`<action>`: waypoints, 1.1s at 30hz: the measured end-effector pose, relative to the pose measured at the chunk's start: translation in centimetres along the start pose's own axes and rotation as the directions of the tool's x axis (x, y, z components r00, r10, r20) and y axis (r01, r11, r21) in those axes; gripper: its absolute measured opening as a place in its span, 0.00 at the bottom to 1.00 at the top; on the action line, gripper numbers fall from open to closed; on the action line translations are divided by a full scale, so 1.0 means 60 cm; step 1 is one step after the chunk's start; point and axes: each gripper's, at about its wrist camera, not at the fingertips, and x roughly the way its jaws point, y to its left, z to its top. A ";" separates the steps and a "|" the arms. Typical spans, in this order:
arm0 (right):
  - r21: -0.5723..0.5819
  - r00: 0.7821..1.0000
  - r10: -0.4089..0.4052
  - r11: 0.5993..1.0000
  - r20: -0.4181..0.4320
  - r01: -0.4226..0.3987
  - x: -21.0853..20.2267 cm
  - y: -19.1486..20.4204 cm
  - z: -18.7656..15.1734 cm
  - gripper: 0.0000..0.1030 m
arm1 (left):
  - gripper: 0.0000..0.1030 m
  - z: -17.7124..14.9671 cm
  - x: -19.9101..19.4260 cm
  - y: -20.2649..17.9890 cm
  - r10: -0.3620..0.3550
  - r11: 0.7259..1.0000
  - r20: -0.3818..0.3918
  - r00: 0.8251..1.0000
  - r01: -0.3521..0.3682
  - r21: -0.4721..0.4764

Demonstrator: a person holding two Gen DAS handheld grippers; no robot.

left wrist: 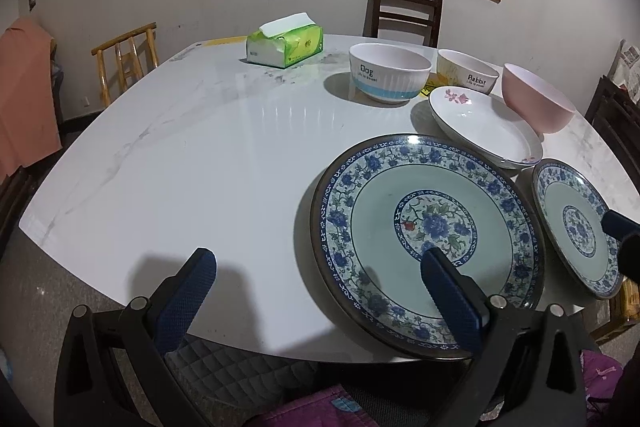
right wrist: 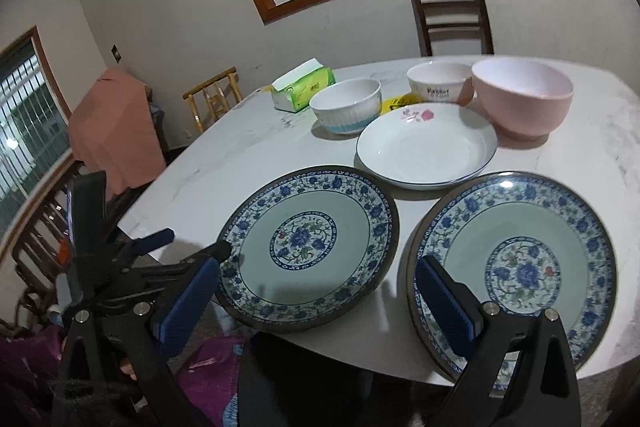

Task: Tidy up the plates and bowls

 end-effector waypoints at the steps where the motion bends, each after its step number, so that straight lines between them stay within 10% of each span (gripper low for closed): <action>1: -0.006 1.000 0.004 1.000 -0.010 -0.004 0.005 -0.002 0.005 0.98 | 0.97 0.001 0.002 0.000 -0.004 1.000 -0.004 1.000 0.004 0.001; 15: -0.032 0.985 0.081 0.996 -0.151 -0.087 0.095 -0.042 0.059 0.76 | 0.87 0.004 0.031 0.011 -0.007 1.000 -0.064 0.998 0.005 -0.024; 33: 0.046 0.948 0.130 0.991 -0.290 -0.122 0.180 -0.089 0.089 0.72 | 0.79 0.008 0.066 0.026 -0.064 0.997 -0.144 0.987 0.055 -0.063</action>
